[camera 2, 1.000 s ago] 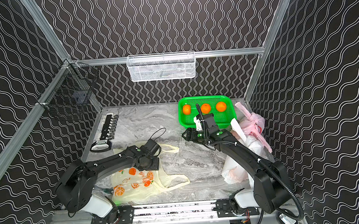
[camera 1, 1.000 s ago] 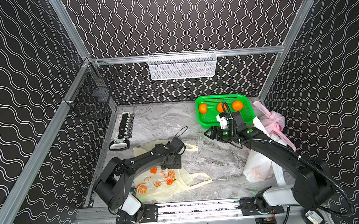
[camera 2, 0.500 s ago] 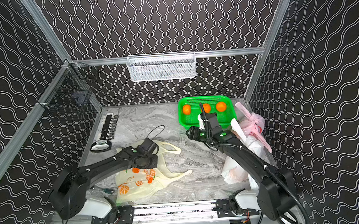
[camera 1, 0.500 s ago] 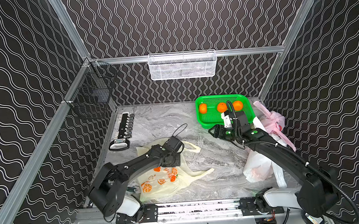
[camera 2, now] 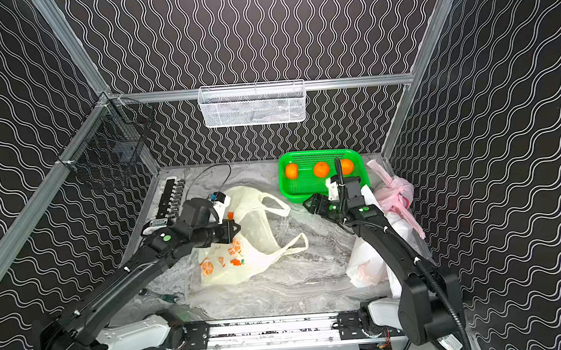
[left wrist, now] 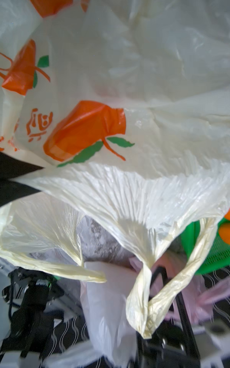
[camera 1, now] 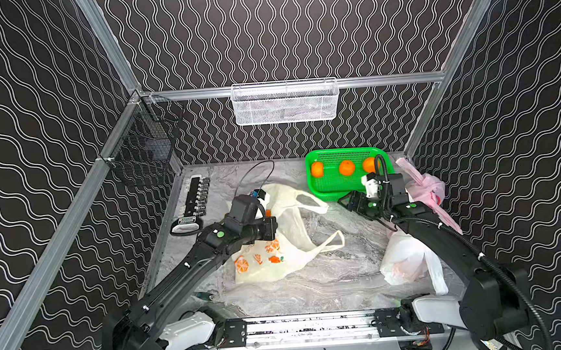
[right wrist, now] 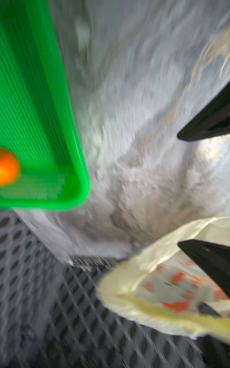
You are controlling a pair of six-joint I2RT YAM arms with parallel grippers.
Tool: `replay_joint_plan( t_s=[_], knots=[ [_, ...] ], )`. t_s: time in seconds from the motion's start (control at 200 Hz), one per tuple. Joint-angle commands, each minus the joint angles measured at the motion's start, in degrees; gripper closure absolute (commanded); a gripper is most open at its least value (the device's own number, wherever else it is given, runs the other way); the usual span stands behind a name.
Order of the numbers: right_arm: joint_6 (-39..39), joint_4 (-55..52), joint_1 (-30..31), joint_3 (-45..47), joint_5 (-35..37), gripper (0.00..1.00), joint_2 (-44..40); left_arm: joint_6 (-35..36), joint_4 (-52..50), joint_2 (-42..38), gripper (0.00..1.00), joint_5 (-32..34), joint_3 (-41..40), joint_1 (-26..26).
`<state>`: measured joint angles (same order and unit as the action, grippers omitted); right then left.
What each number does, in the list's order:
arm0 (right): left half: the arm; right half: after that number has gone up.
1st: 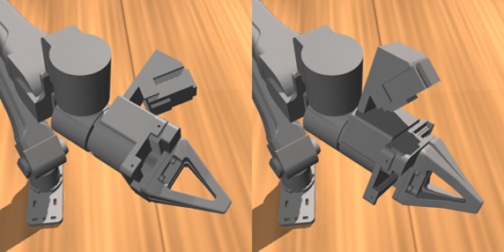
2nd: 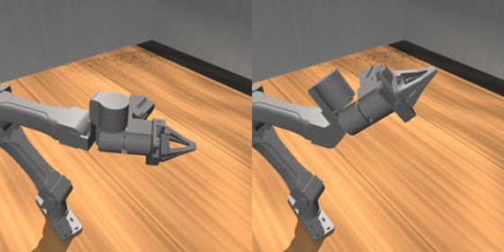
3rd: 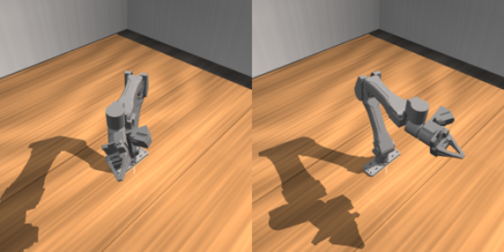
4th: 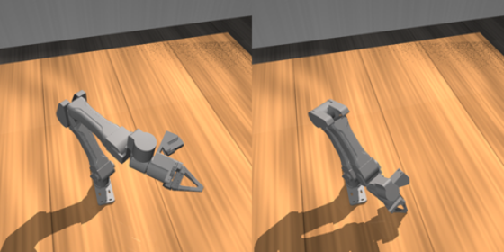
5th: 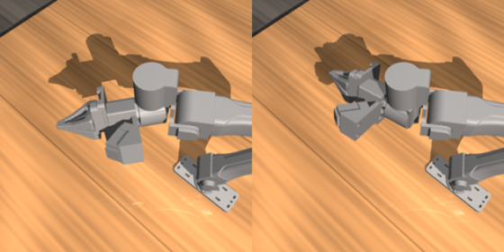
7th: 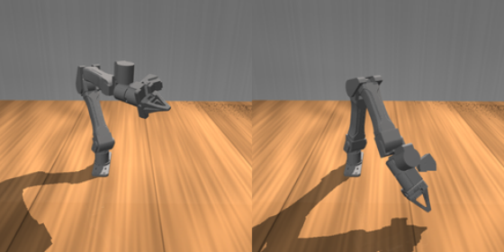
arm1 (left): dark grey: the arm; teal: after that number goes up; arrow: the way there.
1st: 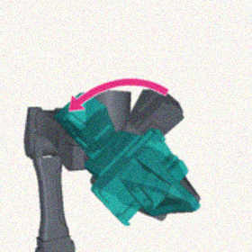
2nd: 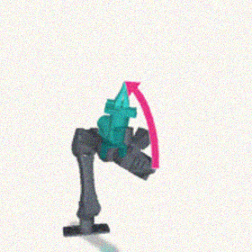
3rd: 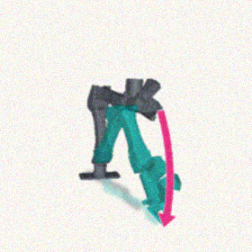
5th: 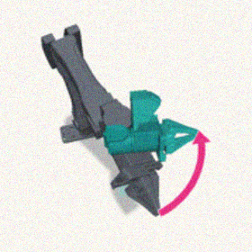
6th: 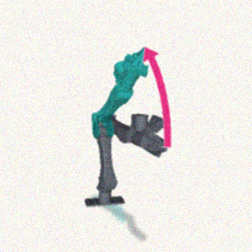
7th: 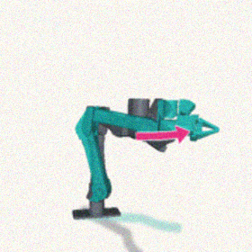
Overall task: Place the oranges into plastic bags & tie knots
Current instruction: Open the plastic bag at the center of the board.
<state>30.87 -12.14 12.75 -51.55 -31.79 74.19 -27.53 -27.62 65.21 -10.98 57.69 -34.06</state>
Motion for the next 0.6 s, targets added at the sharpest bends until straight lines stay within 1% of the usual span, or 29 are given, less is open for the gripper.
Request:
replay_joint_plan(
  t_s=[0.0,0.07,0.16,0.27,0.405,0.445,0.51,0.535,0.596],
  knots=[
    [3.49,14.74,0.17,2.94,-17.67,0.13,-0.80,2.07,3.16,-0.35,1.00,-4.74,1.32,0.50],
    [6.50,21.90,0.88,5.27,-21.66,0.12,-1.96,1.55,4.24,-0.14,1.00,-5.79,1.66,0.83],
    [8.21,26.42,2.43,6.76,-23.81,0.12,-2.47,0.28,6.37,0.15,1.00,-7.85,1.70,1.45],
    [6.54,24.77,5.37,6.69,-21.46,0.12,-1.74,-1.26,9.37,0.72,1.00,-10.82,1.76,2.04],
    [8.30,27.34,9.11,6.58,-19.04,0.14,0.54,-2.58,12.53,1.40,1.00,-14.01,1.38,2.11],
    [8.33,26.47,10.07,5.78,-17.30,0.18,1.67,-2.95,13.58,1.58,1.00,-15.35,1.14,2.16],
    [8.06,23.97,11.05,3.93,-14.01,0.29,3.44,-3.46,15.54,1.69,1.00,-17.35,0.43,2.14],
    [8.06,23.68,11.28,3.60,-13.02,0.32,3.71,-3.85,16.35,1.53,1.00,-18.12,0.05,2.12],
    [7.85,21.68,11.40,2.93,-8.91,0.46,3.03,-3.48,16.78,1.41,1.00,-19.24,-0.40,2.16]
  ],
)
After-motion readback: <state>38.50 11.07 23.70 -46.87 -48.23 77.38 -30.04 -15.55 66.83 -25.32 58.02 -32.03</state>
